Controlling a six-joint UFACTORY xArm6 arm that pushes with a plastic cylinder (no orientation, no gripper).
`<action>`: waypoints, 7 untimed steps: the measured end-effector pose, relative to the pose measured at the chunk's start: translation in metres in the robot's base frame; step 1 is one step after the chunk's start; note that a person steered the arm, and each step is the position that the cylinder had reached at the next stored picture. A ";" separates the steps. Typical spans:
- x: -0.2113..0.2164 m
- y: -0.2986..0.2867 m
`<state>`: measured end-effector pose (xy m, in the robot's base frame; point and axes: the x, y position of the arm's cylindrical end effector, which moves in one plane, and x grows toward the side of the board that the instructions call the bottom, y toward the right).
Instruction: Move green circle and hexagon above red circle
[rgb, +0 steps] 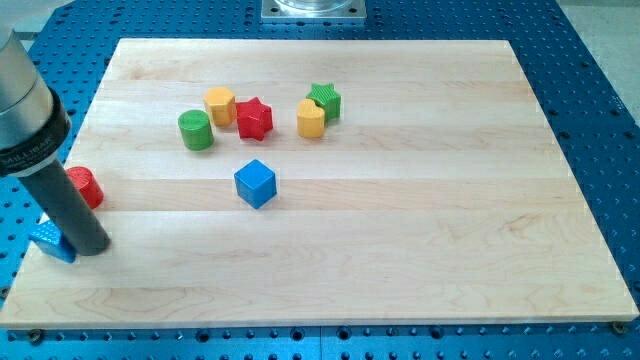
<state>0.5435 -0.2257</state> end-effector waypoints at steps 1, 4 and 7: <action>-0.074 0.049; -0.162 0.056; -0.148 0.011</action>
<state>0.3954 -0.2148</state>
